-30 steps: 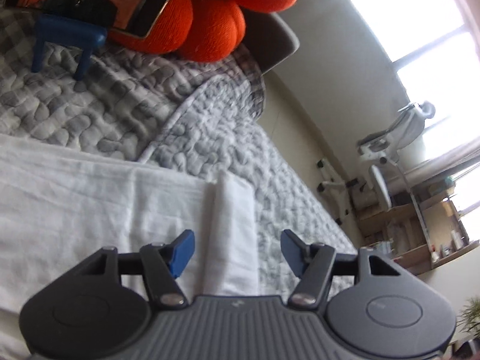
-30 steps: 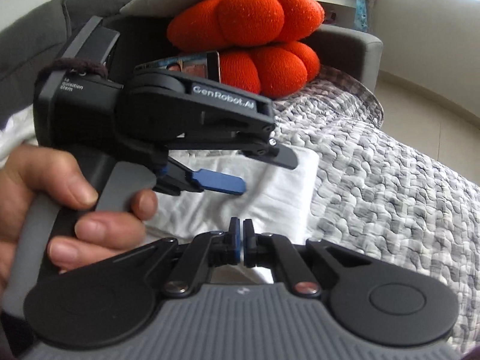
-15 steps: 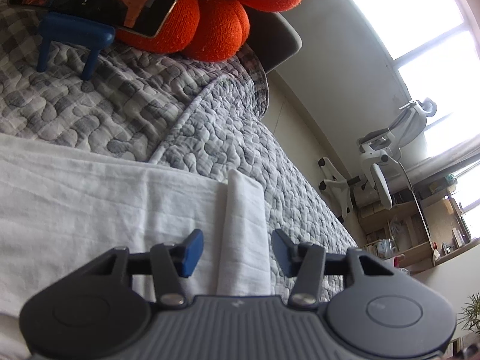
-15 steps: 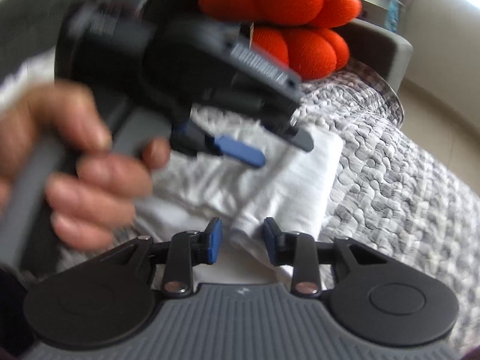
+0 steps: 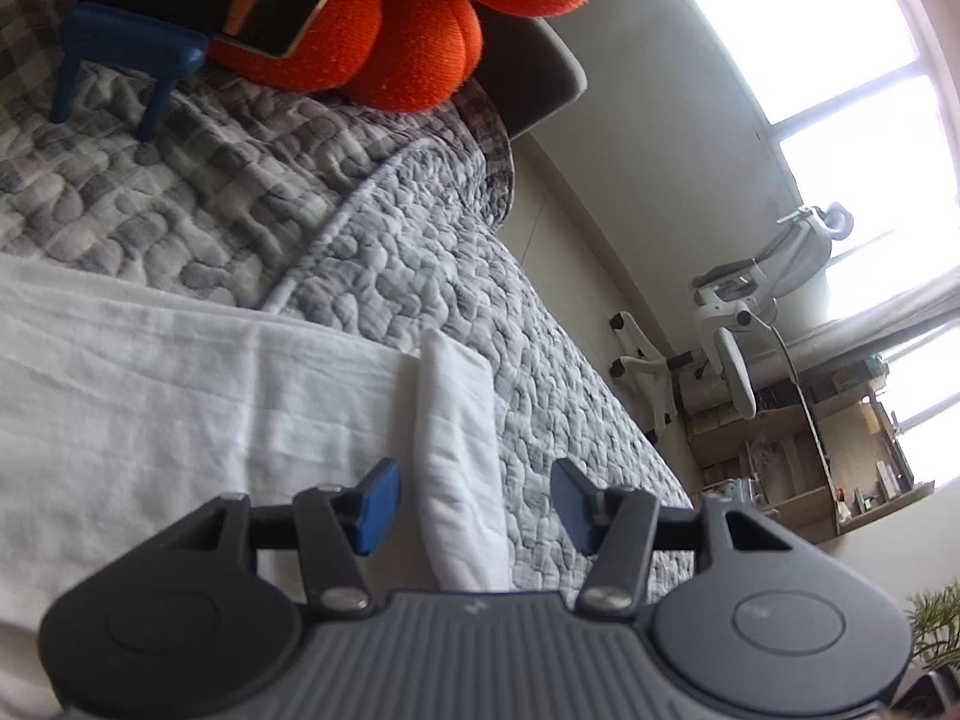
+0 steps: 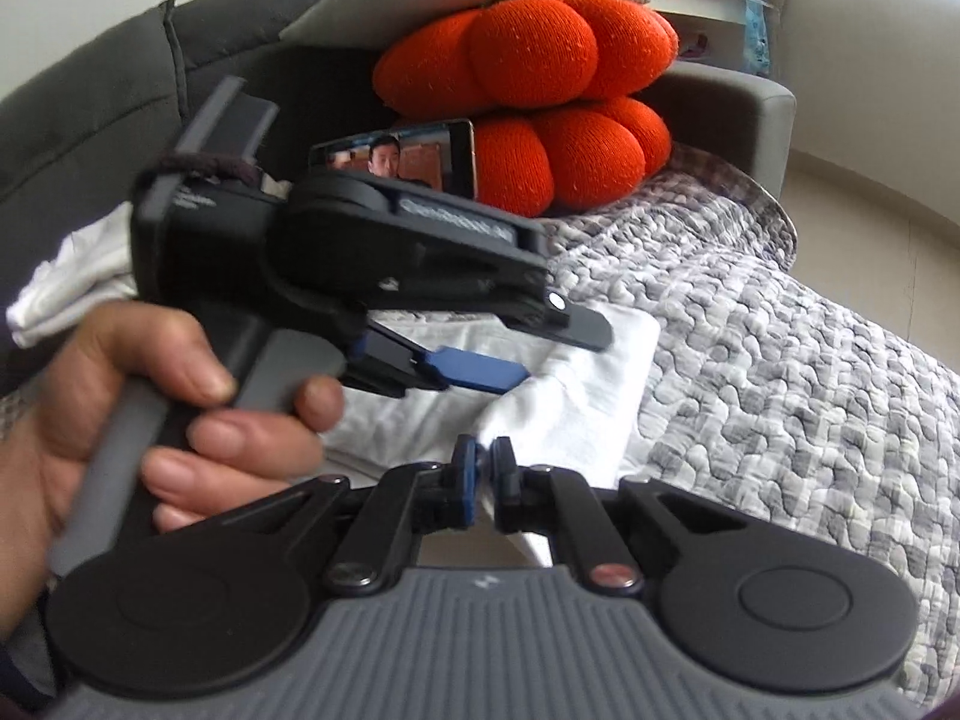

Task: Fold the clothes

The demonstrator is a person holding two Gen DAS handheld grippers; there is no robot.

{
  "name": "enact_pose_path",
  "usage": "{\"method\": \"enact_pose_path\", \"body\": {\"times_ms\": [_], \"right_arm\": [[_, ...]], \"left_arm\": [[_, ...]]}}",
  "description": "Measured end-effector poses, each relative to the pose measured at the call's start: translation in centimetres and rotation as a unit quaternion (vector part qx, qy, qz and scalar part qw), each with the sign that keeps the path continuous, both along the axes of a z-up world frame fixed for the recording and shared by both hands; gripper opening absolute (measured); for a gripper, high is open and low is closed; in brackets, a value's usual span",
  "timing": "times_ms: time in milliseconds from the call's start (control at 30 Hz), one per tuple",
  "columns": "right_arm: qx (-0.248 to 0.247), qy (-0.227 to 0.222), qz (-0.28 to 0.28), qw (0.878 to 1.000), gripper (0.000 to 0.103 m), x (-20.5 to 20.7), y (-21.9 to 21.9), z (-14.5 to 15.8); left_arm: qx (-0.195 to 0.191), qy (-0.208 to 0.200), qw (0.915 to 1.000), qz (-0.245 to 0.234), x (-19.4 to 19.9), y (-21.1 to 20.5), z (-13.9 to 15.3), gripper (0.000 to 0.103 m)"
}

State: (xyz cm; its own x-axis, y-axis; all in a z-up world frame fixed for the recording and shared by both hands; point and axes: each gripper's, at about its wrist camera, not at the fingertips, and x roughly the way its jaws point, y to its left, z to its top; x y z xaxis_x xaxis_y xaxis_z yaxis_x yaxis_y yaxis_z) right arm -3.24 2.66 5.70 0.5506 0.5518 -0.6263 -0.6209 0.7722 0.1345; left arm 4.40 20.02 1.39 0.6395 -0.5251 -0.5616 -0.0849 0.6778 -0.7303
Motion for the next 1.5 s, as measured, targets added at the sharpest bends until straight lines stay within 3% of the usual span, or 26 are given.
{"method": "enact_pose_path", "body": {"times_ms": [67, 167, 200, 233, 467, 800, 1133, 1267, 1500], "right_arm": [[0.005, -0.001, 0.002, 1.0, 0.006, 0.1, -0.1, 0.0], [0.01, -0.001, 0.006, 1.0, 0.006, 0.0, 0.0, 0.1], [0.009, -0.001, 0.007, 1.0, 0.006, 0.0, 0.0, 0.2], [0.009, -0.001, 0.008, 1.0, 0.006, 0.0, 0.1, 0.2], [0.034, -0.006, 0.008, 0.999, 0.006, -0.9, 1.2, 0.9], [0.056, 0.021, 0.044, 0.997, 0.006, -1.5, 4.8, 1.2], [0.077, 0.043, 0.086, 0.992, 0.006, -3.1, 10.7, 0.6], [0.075, 0.053, 0.1, 0.991, 0.006, -3.4, 12.5, 0.0], [0.063, 0.067, 0.107, 0.99, 0.006, -3.5, 14.2, -1.0]], "left_arm": [[0.002, -0.001, 1.0, -0.005, 0.2, -0.5, -0.2, 0.052], [0.015, -0.005, 0.9999, -0.003, 0.4, -0.9, -0.3, 0.029], [0.018, -0.007, 0.9998, 0.001, 0.4, -0.8, -0.3, 0.013], [0.022, -0.009, 0.9997, 0.006, 0.3, -0.8, -0.3, 0.009], [0.05, -0.063, 0.9966, 0.018, -0.6, 0.3, 1.5, 0.006], [0.056, -0.077, 0.992, 0.083, -4.3, 6.6, 2.3, 0.006], [0.052, -0.112, 0.9787, 0.164, -9.0, 13.1, 2.7, 0.005], [0.058, -0.118, 0.9747, 0.181, -10.2, 14.8, 2.3, 0.005], [0.065, -0.091, 0.9737, 0.199, -10.5, 16.9, 0.8, 0.005]]}}
